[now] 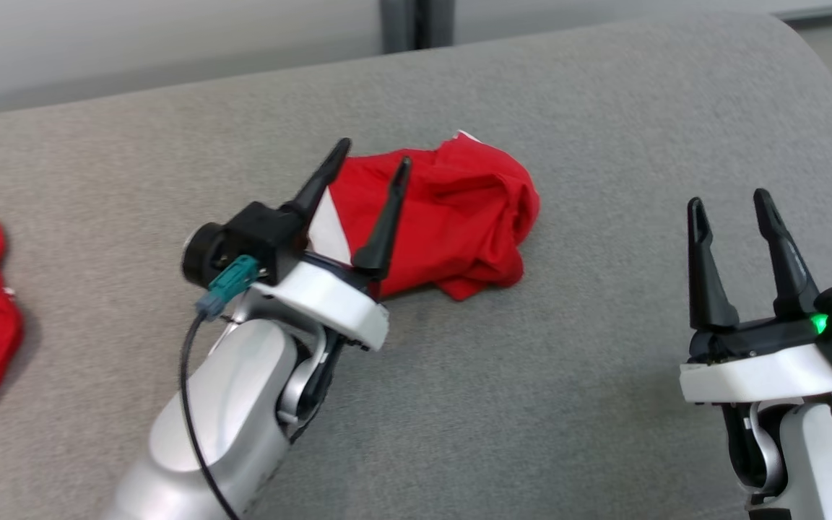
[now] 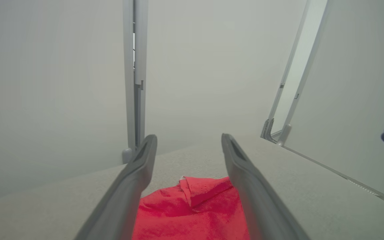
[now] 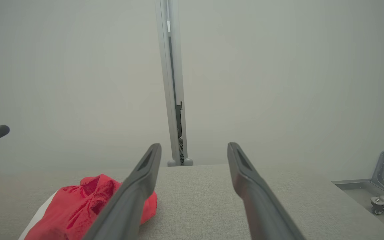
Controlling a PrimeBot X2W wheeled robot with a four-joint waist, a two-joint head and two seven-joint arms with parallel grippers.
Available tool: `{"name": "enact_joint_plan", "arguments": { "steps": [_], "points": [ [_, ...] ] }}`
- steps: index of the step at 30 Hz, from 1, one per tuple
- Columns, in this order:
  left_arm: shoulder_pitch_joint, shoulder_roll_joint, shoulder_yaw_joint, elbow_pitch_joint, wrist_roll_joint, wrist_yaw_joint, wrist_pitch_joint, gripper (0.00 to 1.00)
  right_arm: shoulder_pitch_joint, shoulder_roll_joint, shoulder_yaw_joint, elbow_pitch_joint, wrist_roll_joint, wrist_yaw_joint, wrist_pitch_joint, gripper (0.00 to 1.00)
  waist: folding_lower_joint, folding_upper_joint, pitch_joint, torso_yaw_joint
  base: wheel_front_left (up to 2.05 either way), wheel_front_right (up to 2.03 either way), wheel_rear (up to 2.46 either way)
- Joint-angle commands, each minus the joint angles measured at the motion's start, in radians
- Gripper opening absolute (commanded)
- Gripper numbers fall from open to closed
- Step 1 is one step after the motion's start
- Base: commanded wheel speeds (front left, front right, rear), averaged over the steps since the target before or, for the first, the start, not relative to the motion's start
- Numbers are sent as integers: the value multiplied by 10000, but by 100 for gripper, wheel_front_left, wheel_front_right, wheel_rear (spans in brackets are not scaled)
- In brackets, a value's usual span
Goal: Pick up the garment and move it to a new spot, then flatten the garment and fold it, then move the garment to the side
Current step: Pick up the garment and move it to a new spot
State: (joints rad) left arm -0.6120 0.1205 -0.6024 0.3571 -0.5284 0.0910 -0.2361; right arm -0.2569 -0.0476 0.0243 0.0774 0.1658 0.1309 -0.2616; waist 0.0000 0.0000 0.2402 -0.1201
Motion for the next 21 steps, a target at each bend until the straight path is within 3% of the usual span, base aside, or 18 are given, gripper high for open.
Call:
{"name": "enact_joint_plan", "arguments": {
  "steps": [1, 8, 12, 21],
  "points": [
    [249, 214, 127, -207, 92, 115, -88, 100, 129, -52, 31, 28, -110, -3, -53, 100, 0, 0, -540, 580, 0, 0, 0],
    [1775, 1143, 945, -1603, 338, 511, -284, 100, 614, -54, 334, 192, -388, -3, -20, 100, 0, 0, -1124, 1430, 0, 0, 0],
    [2802, 1288, 1457, -2326, 708, 594, -295, 100, 885, -55, 406, 233, -451, -3, 63, 100, 0, 0, -1372, 1739, 0, 0, 0],
    [4493, 495, 2740, -3187, 1519, 318, -287, 100, 1140, -55, 453, 173, -359, -3, 187, 100, 0, 0, -1515, 2068, 0, 0, 0]
  ]
}}
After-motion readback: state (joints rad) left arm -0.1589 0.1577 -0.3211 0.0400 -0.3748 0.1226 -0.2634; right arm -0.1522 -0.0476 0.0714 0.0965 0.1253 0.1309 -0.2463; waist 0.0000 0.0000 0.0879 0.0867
